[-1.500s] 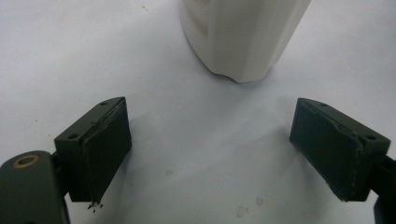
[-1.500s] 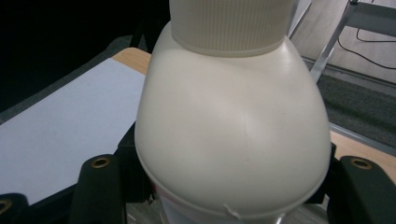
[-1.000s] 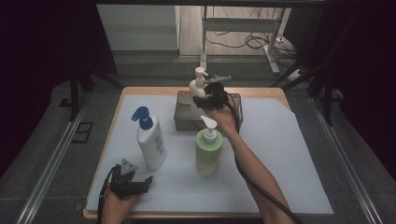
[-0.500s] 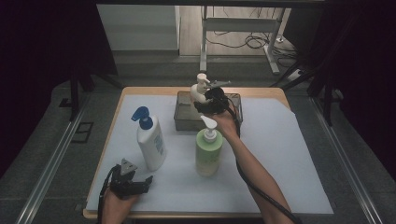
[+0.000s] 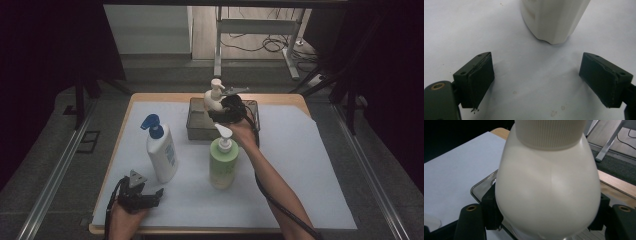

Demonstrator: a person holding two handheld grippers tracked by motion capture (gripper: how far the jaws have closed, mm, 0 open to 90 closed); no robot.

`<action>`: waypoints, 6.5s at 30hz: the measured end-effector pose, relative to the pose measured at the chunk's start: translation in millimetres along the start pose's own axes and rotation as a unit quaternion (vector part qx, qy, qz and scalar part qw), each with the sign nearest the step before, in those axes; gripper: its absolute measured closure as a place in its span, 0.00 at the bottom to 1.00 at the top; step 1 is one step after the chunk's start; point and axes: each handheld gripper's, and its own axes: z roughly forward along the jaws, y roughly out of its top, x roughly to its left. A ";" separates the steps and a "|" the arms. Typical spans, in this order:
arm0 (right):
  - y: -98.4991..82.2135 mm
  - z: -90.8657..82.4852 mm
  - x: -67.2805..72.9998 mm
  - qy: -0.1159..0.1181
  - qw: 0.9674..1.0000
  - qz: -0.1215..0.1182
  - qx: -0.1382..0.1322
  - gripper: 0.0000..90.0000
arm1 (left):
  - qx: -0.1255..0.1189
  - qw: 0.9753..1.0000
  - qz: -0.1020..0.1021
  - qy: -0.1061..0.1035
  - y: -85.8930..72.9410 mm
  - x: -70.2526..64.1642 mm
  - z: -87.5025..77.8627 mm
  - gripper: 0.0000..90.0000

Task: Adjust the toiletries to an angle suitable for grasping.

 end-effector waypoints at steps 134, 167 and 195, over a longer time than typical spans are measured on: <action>-24.4 53.9 14.8 0.068 0.995 0.008 0.078 0.99 | 0.001 1.000 0.000 0.000 0.2 0.0 0.0 0.14; -19.1 5.1 2.8 0.051 0.997 -0.019 0.056 0.43 | 0.000 1.000 0.000 0.000 0.0 0.1 0.1 0.13; -58.0 -64.2 -29.2 0.041 0.998 -0.019 0.048 0.28 | 0.000 1.000 0.000 0.000 -0.1 -0.2 0.0 0.14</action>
